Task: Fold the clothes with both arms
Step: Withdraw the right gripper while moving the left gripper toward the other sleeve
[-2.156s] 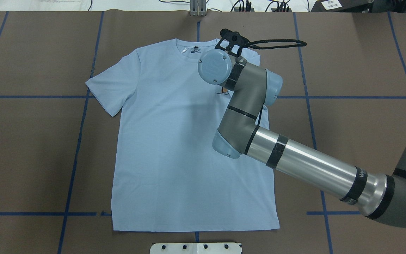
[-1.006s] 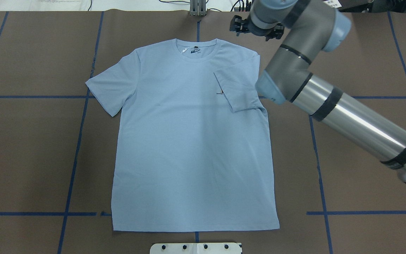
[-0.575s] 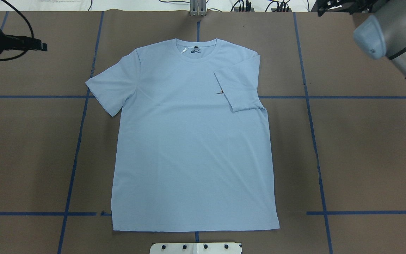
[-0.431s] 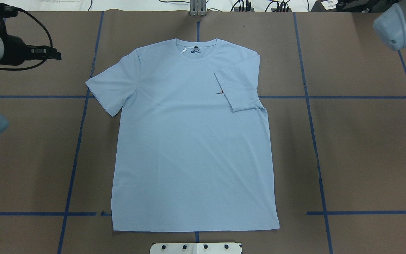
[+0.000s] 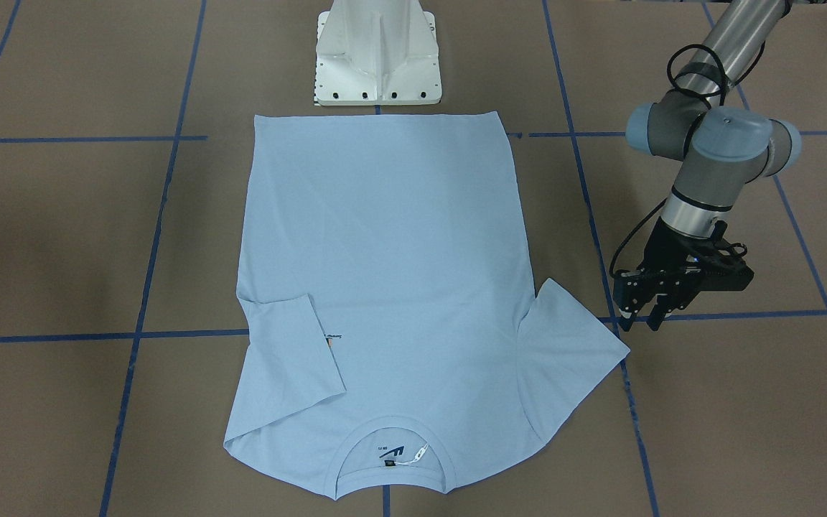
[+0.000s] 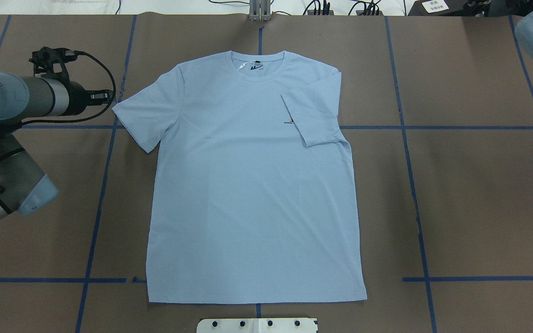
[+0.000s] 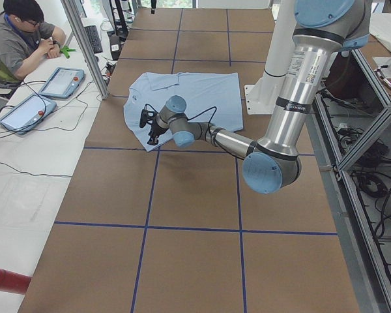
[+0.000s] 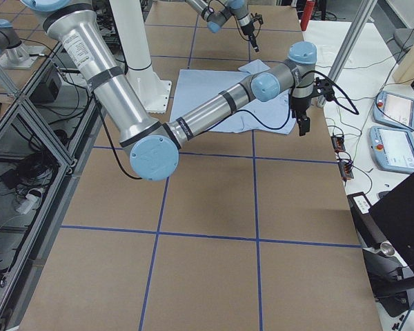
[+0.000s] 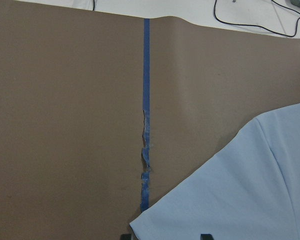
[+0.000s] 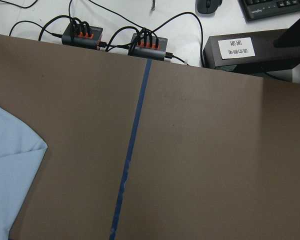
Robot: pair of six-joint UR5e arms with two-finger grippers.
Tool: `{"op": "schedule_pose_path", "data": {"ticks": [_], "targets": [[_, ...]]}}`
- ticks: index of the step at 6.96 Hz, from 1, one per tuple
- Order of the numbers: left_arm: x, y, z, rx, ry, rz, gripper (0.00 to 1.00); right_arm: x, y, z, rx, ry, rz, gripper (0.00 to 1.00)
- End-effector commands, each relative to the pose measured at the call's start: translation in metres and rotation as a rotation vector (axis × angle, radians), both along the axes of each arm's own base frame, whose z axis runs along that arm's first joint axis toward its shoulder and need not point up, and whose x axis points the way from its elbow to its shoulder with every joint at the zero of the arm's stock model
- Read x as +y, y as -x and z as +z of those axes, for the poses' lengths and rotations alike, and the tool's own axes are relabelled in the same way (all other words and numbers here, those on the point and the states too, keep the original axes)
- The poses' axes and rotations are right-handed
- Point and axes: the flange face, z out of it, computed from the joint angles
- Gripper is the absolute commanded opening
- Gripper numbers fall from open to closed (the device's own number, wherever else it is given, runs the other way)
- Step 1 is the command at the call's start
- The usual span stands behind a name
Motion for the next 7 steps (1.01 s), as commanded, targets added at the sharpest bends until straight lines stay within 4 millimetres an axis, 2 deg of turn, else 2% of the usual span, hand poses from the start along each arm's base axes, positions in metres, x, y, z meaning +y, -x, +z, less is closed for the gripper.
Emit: {"op": "schedule_pose_path", "data": {"ticks": [1,2,3,6,7], "targets": [[-0.015,-0.018,0.024,-0.035,0.004,-0.022,0.55,0.006,-0.002,0.004,0.000,0.000,0.000,1.00],[-0.016,-0.020,0.027,-0.039,0.008,-0.021,0.55,0.006,-0.001,0.004,0.001,-0.001,-0.001,1.00],[-0.013,-0.030,0.026,-0.039,0.008,-0.009,0.55,0.006,-0.003,0.005,0.001,0.001,0.001,1.00],[-0.012,-0.034,0.027,-0.046,0.006,-0.006,0.55,0.007,-0.002,0.008,0.002,0.004,-0.001,1.00],[-0.008,-0.042,0.026,-0.045,0.004,0.006,0.55,0.006,-0.002,0.006,0.000,0.002,-0.001,1.00]]}}
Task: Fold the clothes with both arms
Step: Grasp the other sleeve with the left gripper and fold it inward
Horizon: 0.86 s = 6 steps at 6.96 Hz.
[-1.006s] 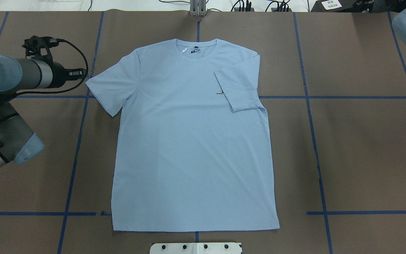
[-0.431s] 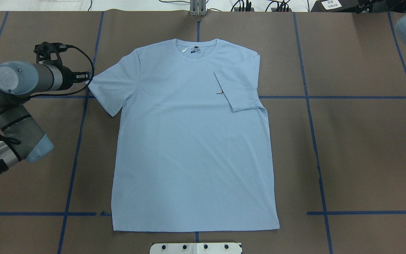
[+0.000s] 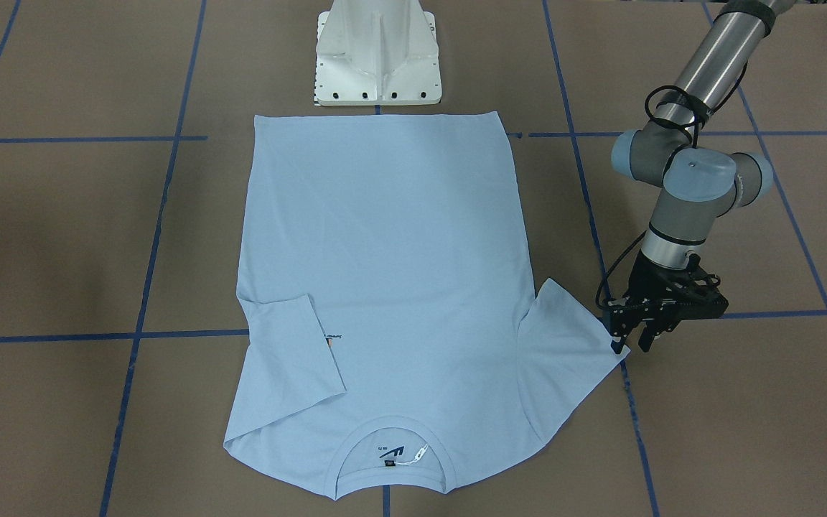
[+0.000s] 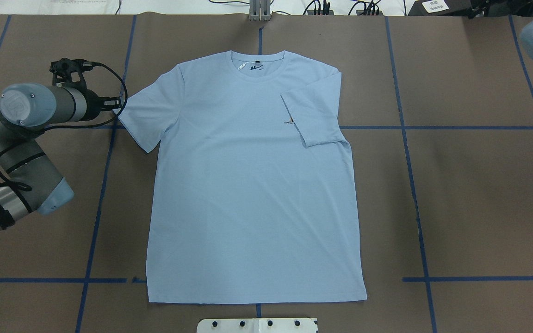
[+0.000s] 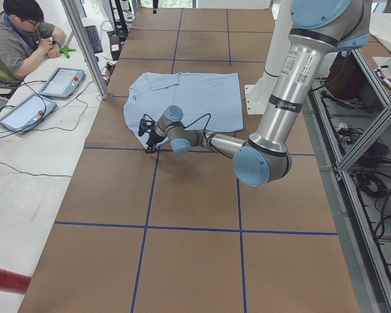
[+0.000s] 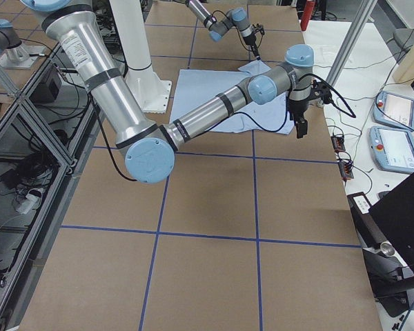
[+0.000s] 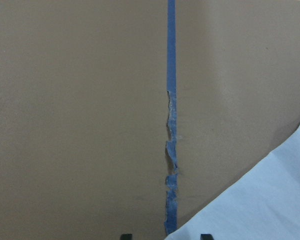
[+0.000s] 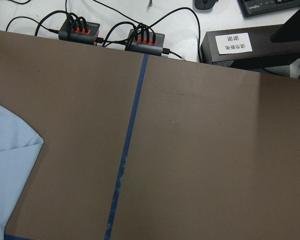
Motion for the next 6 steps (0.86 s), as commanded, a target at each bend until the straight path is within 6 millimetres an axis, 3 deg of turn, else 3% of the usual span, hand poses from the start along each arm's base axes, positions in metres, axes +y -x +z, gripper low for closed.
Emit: {"op": "schedule_pose_path", "data": {"ticks": [1,3,4,5,6], "targets": [[0.0067,-0.0112,-0.0005,-0.001,-0.001,0.018,0.55,0.0002,0.0004,0.0007,0.001,0.001,0.000,1.00],[0.0115,-0.0181,-0.0005,-0.001,-0.002,0.029,0.54,0.0024,-0.0001,0.0034,0.000,0.002,-0.002,1.00],[0.0117,-0.0182,-0.0005,-0.001,-0.001,0.030,0.44,0.0025,-0.0001,0.0034,0.000,0.002,-0.002,1.00],[0.0117,-0.0182,-0.0007,0.000,-0.002,0.030,0.10,0.0025,-0.0001,0.0034,0.000,0.002,-0.002,1.00],[0.0117,-0.0182,-0.0013,0.000,-0.003,0.031,0.00,0.0027,-0.0002,0.0027,0.000,0.000,-0.002,1.00]]}}
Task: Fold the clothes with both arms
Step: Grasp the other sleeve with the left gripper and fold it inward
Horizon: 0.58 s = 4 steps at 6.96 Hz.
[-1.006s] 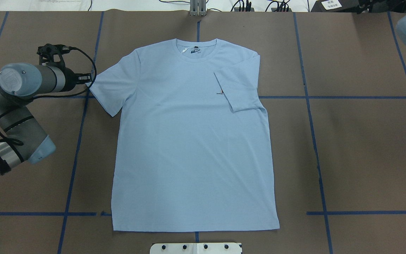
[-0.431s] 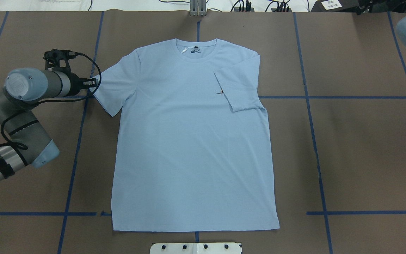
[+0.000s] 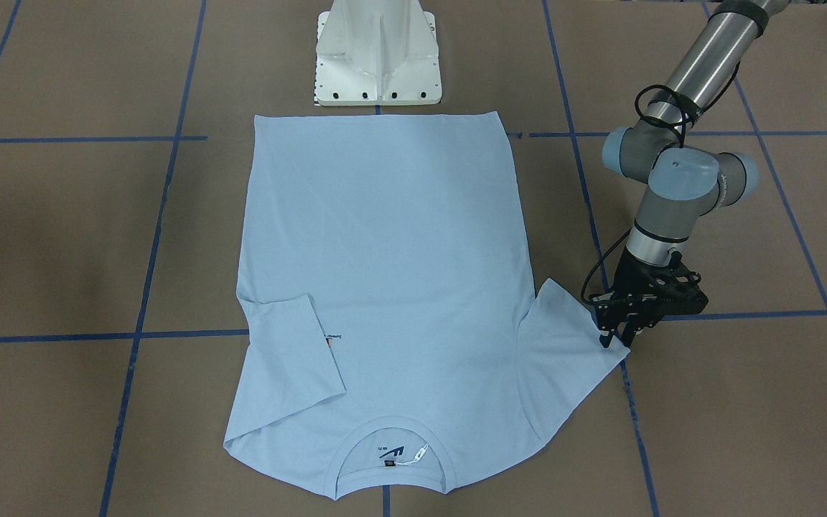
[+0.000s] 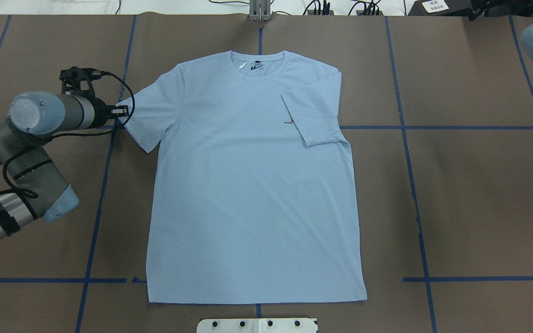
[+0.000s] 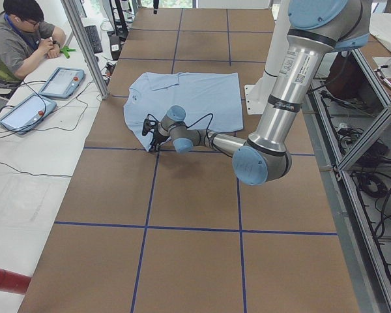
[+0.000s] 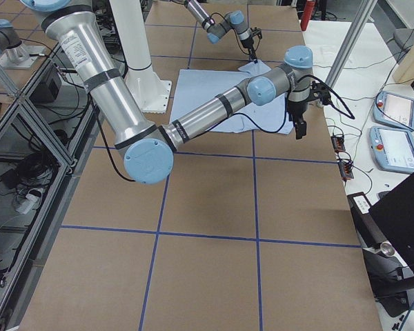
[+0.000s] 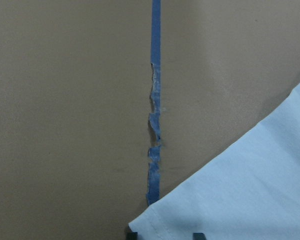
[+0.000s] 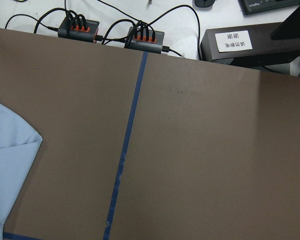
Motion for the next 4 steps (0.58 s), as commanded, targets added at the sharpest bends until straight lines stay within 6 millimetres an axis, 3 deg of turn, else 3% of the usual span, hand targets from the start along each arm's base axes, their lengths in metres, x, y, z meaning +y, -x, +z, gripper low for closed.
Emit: {"op": "schedule_pose_path", "data": {"ticks": [1,4], "targets": [[0.000,-0.002,-0.006,0.005,-0.006,0.002,0.00,0.001,0.000,0.001,0.000,0.002,0.001,1.00],[-0.011,-0.013,-0.079,0.057,-0.043,-0.001,0.00,0.001,0.000,-0.001,-0.001,-0.001,0.001,1.00]]}}
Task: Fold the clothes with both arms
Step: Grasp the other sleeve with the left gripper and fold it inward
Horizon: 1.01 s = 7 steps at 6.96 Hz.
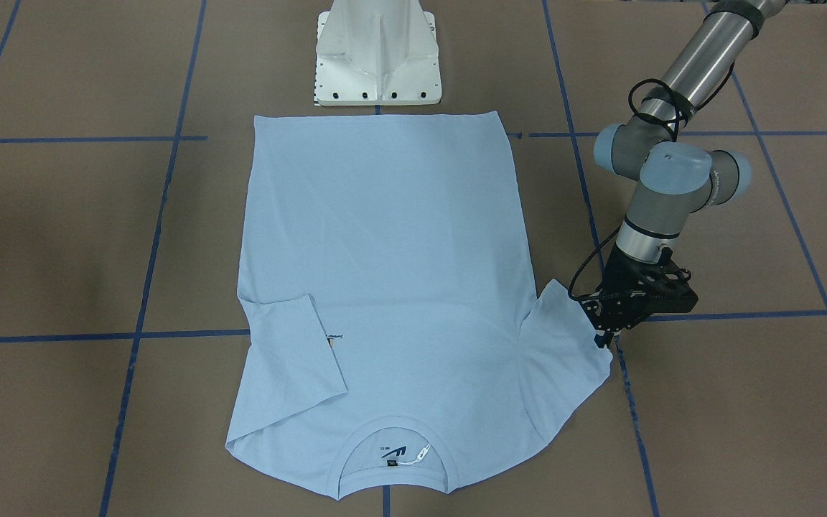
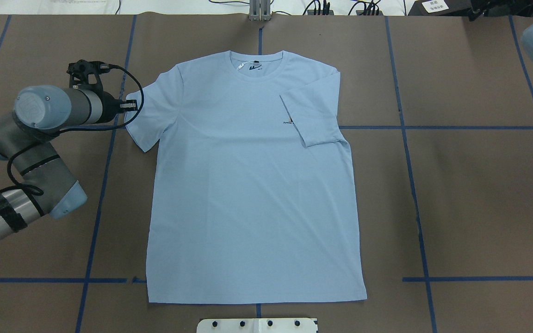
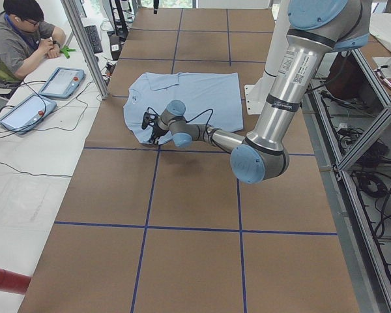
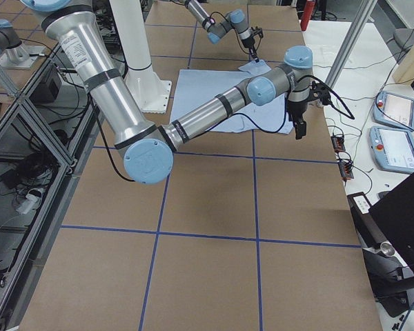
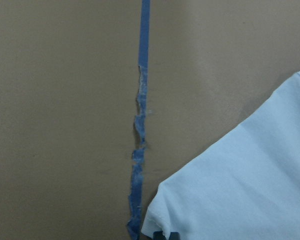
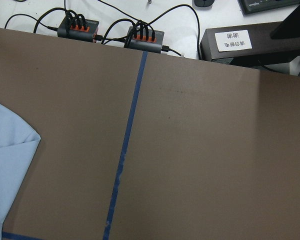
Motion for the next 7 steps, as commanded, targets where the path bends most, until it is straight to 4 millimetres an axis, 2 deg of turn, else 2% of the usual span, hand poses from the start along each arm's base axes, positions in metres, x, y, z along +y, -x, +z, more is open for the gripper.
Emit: {"op": "schedule_pose_path", "data": {"ticks": [1,2,4,5,7], "targets": [[-0.010,-0.014,-0.064,0.001,0.017,-0.001,0.00,0.001,0.001,0.002,0.000,0.004,0.000,1.00],[-0.004,-0.026,-0.094,-0.008,0.032,0.012,0.00,0.002,0.002,0.001,0.000,0.001,-0.002,1.00],[0.007,-0.073,-0.149,0.010,0.133,0.007,0.00,0.002,0.001,0.002,0.000,0.002,-0.002,1.00],[0.012,-0.088,-0.158,0.013,0.147,0.012,0.00,0.003,0.002,0.003,0.000,0.004,-0.004,1.00],[0.002,-0.098,-0.140,-0.025,0.163,-0.027,0.00,0.004,0.010,0.003,0.000,0.004,-0.016,1.00]]}}
